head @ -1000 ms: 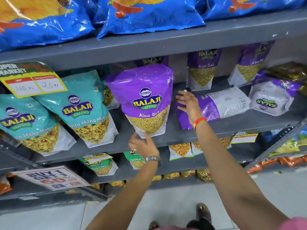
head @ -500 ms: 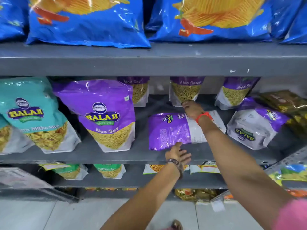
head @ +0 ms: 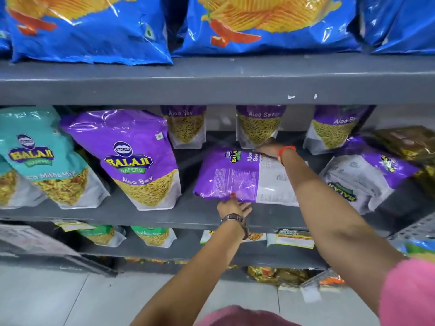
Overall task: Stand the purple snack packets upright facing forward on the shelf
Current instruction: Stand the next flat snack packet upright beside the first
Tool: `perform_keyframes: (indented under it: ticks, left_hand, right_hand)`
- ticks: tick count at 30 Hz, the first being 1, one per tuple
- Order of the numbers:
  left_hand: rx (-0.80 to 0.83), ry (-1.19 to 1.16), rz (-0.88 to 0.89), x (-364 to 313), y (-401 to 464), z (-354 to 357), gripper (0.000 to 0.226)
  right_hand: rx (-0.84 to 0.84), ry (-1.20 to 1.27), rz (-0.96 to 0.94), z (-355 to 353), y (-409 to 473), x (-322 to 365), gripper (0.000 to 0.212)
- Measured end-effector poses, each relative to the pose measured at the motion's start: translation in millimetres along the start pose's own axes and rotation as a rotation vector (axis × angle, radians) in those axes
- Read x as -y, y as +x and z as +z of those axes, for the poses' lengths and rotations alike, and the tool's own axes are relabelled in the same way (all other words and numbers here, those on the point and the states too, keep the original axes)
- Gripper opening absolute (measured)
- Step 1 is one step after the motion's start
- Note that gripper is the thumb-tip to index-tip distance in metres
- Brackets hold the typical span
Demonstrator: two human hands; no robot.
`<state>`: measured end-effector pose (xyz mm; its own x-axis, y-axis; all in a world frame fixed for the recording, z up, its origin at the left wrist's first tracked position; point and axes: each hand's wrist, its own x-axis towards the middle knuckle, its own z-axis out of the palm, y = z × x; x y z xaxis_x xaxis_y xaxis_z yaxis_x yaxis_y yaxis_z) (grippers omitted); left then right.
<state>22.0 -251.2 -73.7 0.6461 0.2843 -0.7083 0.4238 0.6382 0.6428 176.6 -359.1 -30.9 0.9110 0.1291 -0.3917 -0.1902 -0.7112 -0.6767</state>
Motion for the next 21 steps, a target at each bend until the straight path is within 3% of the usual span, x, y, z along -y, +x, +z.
perform_keyframes:
  ticks: [3, 8, 15, 21]
  left_hand:
    - [-0.024, -0.054, 0.098, -14.4, -2.7, -7.2, 0.010]
    - [-0.061, -0.013, 0.350, -55.3, -2.7, -16.7, 0.028]
    - [-0.027, 0.440, 0.789, -99.6, -15.6, -15.4, 0.044]
    - [-0.050, 0.716, 0.885, -128.7, -21.4, -12.4, 0.041]
  right_hand:
    - [-0.057, 0.355, 0.044, -10.1, -5.8, -11.0, 0.005]
    - [-0.080, 0.692, -0.016, -16.3, -38.5, -13.4, 0.025]
    - [-0.143, 1.003, -0.106, -0.5, -69.5, -25.3, 0.028]
    - [-0.257, 1.201, -0.124, 27.3, -66.1, -24.0, 0.030]
